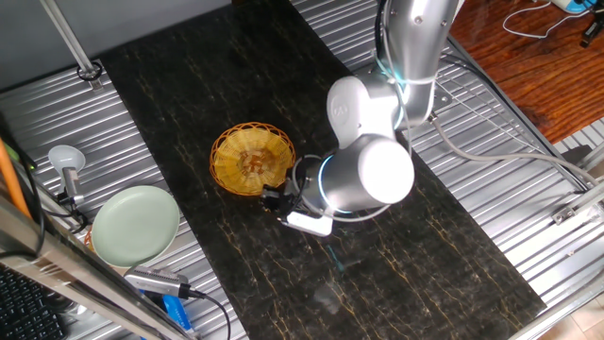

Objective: Use a clamp

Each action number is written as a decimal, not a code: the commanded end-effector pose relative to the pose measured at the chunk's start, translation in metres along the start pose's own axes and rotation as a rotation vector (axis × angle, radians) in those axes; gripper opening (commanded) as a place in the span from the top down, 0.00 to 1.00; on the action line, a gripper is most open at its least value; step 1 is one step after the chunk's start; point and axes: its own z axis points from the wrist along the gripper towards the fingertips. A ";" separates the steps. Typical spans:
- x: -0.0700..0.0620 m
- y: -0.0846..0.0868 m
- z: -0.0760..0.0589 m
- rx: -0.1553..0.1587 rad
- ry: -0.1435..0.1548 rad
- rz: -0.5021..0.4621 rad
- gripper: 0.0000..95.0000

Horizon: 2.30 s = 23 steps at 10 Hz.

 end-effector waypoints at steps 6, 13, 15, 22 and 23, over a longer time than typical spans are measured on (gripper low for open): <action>0.000 -0.007 0.011 -0.001 -0.015 0.034 1.00; 0.000 -0.008 0.016 -0.002 -0.025 0.094 1.00; 0.003 -0.010 0.016 -0.026 -0.047 0.160 1.00; 0.011 -0.016 0.015 -0.037 -0.088 0.294 1.00; 0.013 -0.017 0.015 -0.040 -0.092 0.297 1.00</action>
